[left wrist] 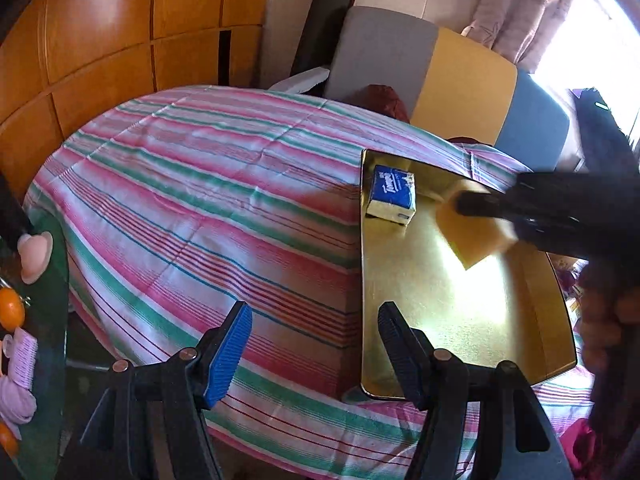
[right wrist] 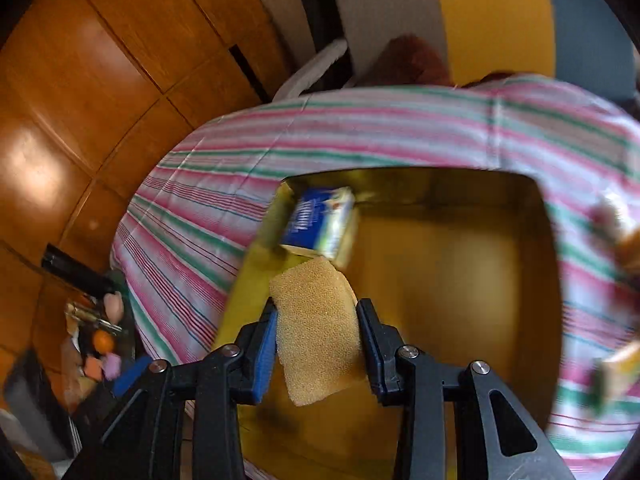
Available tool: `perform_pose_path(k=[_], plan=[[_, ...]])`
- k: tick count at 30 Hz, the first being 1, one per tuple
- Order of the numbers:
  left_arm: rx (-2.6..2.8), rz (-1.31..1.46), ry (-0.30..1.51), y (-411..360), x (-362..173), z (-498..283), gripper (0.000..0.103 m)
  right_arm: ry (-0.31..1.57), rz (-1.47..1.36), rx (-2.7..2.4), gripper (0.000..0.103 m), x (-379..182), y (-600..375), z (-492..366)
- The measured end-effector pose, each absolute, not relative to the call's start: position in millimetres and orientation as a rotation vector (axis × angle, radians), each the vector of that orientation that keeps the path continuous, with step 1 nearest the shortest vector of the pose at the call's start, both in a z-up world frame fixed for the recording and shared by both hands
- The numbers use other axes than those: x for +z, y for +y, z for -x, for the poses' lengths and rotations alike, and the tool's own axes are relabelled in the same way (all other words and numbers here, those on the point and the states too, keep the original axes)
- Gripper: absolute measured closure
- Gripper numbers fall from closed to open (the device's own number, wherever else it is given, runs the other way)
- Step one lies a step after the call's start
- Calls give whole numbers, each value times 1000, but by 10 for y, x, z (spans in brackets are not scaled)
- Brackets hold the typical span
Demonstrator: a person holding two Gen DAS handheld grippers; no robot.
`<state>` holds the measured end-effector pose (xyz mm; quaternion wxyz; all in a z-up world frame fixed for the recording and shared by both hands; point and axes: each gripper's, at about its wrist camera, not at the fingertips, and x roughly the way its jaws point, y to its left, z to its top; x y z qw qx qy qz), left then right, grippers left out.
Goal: Organize objects
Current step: 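Carry the sponge into the gold tray beside the tissue pack and release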
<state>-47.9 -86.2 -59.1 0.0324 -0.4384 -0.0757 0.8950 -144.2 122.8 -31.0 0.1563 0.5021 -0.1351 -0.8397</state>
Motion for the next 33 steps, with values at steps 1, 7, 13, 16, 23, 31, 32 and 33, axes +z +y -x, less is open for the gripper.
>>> perform_pose_path(k=[1,7,13,16,23,31,32,33], plan=[[2752,1358,-237,-868,-610,487,37,-409,-1455,-2400,64,-381,1156,1512],[2735,1394,-253,-889,-689,519,37,-647,-1531,-2254,46,-745,933,1854],[2741,1394,-258,-895,-690,511,37,-727,-1467,-2189,29,-745,1014,1751],[2744,1380,-243,-866,-660,497,37,-697,-1443,-2230,26,-644,1123,1640],[2746,1353,-189,-755,-603,447,37,-518,-1362,-2376,16,-428,1341,1291],[2752,1282,-114,-586,-477,349,37,-265,-1289,-2540,13,-256,1768,815],[2747,1277,-111,-565,-467,339,37,-247,-1281,-2562,12,-227,1867,760],[2744,1273,-104,-542,-461,328,37,-233,-1275,-2582,12,-205,1962,715]])
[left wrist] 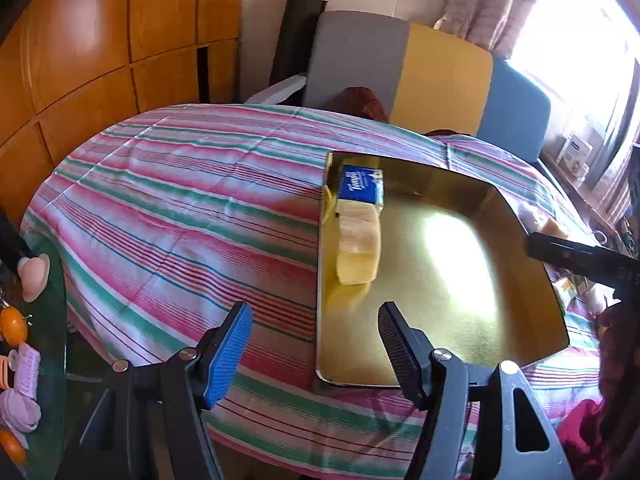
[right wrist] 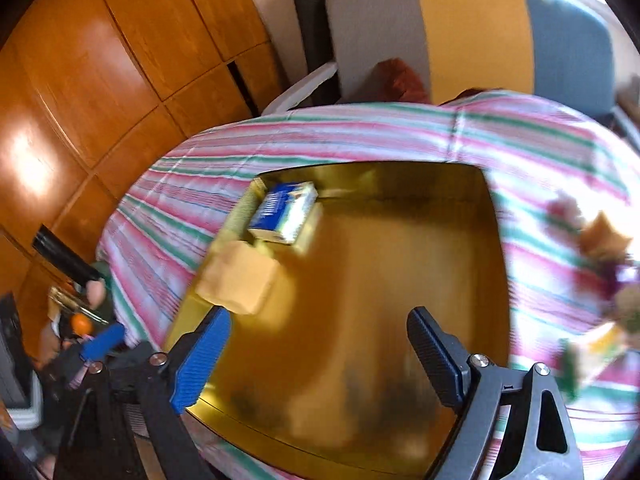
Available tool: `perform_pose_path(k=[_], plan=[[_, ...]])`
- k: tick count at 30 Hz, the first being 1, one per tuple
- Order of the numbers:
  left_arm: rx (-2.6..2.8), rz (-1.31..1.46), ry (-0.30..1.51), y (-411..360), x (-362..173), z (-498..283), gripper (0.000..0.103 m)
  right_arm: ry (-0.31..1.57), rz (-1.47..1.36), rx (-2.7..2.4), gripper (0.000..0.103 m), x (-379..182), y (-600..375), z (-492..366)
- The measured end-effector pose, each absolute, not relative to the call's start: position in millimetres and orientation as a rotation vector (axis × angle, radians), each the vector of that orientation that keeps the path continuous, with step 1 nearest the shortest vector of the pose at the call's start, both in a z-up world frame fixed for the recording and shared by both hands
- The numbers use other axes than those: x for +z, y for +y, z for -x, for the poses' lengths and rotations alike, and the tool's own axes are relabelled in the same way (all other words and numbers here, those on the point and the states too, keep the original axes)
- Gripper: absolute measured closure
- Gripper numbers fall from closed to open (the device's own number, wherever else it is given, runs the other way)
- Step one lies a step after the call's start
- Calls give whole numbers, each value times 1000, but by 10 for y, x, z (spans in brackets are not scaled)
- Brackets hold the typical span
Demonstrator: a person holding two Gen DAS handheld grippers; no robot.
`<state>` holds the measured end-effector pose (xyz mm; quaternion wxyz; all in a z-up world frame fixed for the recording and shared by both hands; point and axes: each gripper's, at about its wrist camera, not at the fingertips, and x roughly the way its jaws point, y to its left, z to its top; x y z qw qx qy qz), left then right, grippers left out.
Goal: Organize objects
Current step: 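Carry the sponge into the gold tray beside the tissue pack and release, then move the left tool back toward the white snack bag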
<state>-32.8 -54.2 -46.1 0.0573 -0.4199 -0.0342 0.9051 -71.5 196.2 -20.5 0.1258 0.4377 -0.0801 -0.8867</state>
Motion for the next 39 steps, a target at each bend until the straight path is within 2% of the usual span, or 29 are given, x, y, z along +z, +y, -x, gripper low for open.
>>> perform_pose_path(k=[12,17,21,22,23,24,25,30,39], plan=[[2706,1300,-53,-345,-529,243,36,-203,-1351,-2905,3,-12,3577,311],[2671,1291,-48,-256,-536,201,36,-269,-1366,-3126,0,50,4394,127],[2630,1316,-71,-199,-549,199,36,-527,-1365,-3323,0,-107,5106,-91],[2624,1325,-65,-178,-561,199,36,-654,-1387,-3334,0,-187,5263,-157],[2613,1335,-61,-157,-575,201,37,-858,-1419,-3287,0,-259,5426,-208],[2594,1347,-59,-130,-591,205,37,-1036,-1356,-3242,0,-285,5554,-272],[2580,1351,-55,-101,-595,204,37,-1135,-1312,-3223,1,-292,5652,-323],[2522,1304,27,174,-515,160,38,-1325,-1261,-3171,0,-353,5807,-422],[2429,1233,166,723,-313,158,38,-1471,-1267,-3084,0,-477,5841,-486]])
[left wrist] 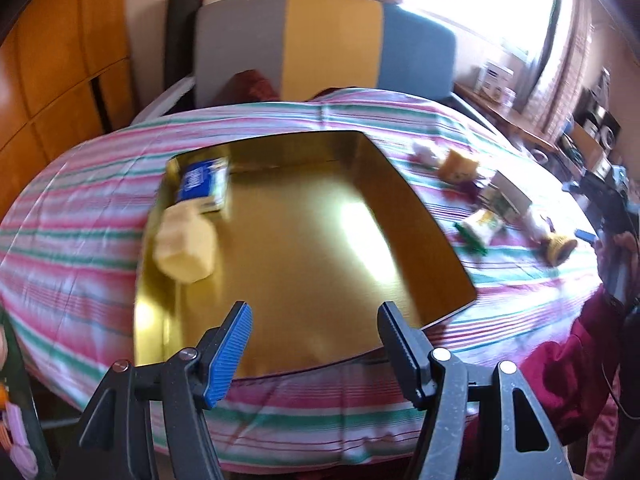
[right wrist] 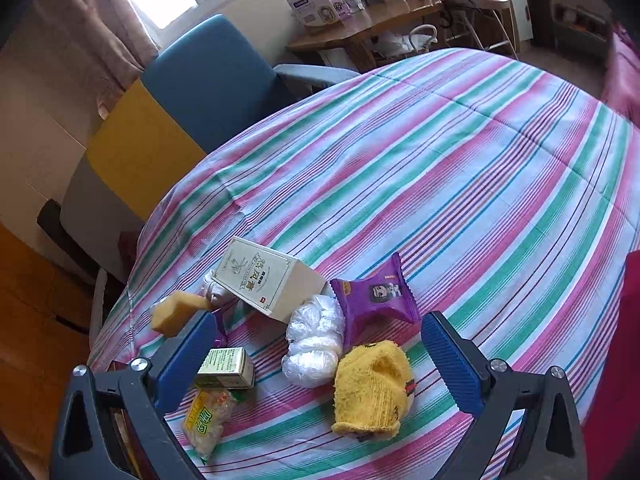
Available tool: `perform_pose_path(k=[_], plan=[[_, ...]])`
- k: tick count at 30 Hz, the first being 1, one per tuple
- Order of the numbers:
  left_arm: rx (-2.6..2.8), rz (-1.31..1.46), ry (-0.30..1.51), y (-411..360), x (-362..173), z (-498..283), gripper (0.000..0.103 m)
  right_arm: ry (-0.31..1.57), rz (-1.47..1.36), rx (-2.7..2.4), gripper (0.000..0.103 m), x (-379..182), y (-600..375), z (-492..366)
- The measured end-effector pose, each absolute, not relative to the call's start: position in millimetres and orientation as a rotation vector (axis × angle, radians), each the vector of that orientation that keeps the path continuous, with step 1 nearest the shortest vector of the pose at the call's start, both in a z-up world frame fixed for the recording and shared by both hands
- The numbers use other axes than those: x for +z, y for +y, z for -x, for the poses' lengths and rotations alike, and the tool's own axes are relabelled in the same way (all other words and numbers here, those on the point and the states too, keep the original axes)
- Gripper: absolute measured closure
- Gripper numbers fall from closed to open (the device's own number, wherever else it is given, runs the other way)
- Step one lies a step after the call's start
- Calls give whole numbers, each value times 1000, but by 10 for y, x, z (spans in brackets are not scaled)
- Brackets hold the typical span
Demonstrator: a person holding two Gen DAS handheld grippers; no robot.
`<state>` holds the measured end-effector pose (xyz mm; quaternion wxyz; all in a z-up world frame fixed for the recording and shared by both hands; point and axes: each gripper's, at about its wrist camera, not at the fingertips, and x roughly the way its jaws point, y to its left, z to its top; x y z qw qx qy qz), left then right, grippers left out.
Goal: Organize objects
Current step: 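Move the left tool back toward the white snack bag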
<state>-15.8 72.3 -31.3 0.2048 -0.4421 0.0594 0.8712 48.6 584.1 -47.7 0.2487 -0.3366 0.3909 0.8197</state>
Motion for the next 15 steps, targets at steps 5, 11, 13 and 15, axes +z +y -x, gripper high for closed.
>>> perform_pose_path(k=[5,11,13,15], plan=[[2338,1163,307,1176,-254,104,38,1145,882,2226,0,-494,5902,-532],[2232,1071,376,1694,-81,90,38,1211,866,2207,0,-529,5952,-582],[2188,1044,390,1901,-20,105,38,1218,874,2199,0,-548,5957,-575],[2153,1031,416,2089,6,114,37,1223,878,2196,0,-556,5961,-572]])
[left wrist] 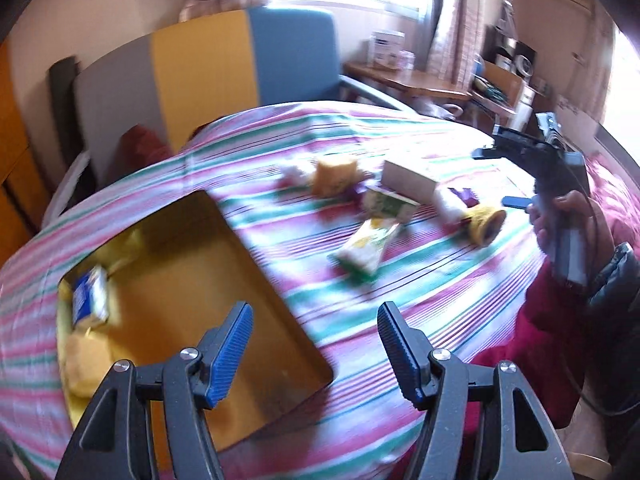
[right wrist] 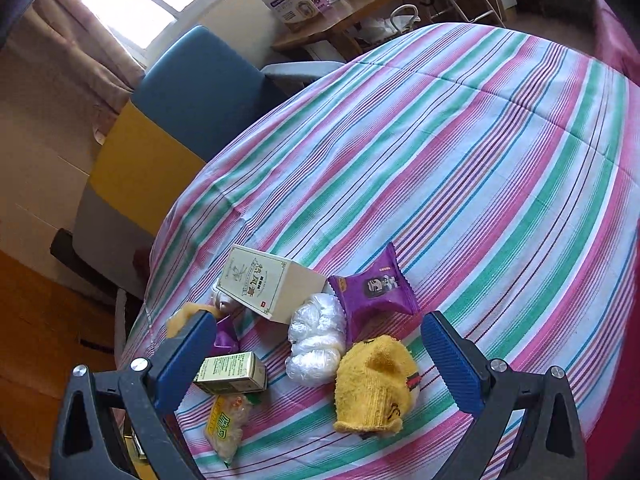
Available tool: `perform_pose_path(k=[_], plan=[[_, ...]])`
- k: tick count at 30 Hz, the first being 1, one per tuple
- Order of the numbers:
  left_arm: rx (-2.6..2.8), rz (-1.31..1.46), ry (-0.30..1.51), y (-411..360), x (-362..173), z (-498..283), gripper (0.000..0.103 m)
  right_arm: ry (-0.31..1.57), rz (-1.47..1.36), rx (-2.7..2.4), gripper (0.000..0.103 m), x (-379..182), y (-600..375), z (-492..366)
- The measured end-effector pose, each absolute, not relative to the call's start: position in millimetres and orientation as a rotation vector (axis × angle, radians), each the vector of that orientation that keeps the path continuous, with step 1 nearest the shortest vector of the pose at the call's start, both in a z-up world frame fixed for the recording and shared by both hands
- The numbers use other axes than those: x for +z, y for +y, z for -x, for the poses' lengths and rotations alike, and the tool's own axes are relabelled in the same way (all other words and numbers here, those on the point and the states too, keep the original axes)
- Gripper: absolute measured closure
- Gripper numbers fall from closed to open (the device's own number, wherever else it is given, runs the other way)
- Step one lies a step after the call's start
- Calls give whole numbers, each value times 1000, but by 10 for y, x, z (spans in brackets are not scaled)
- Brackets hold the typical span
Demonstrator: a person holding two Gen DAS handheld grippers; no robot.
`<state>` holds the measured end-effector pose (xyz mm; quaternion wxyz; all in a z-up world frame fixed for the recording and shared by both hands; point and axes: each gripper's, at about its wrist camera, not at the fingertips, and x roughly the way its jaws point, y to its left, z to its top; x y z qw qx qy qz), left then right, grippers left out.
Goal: Organize objects
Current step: 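Move the left tool back toward the white snack bag, then grasp the white snack bag with the left tool while the right tool grasps the yellow sponge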
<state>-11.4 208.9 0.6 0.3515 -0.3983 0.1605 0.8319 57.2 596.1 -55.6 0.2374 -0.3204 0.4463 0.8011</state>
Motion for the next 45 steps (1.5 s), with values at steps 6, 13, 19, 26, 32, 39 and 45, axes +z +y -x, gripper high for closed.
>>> perform_pose_path(k=[6,13,19,26,32,39,45], plan=[[2052,1058,505,2688,-120,265,35,1239,876,2196,0,-571,5980,-570],[1950,1177,639,3324,-577,514,26,1276,860,2214,0,-578,5998,-578],[1963,1212,735,3692,-905,765,25,1306,828,2228,0,-560,6008,-599],[1997,1318,585,3728,-1118,860,66,1337,807,2228,0,-569,6036,-614],[1980,1252,563,3454,-1102,351,66,1310,799,2238,3,-542,6035,-619],[2021,1134,520,3018,-1125,-211,65,1320,834,2204,3,-597,6058,-607],[2023,1109,471,3015,-1102,-208,65,1289,944,2156,3,-697,6026,-520]])
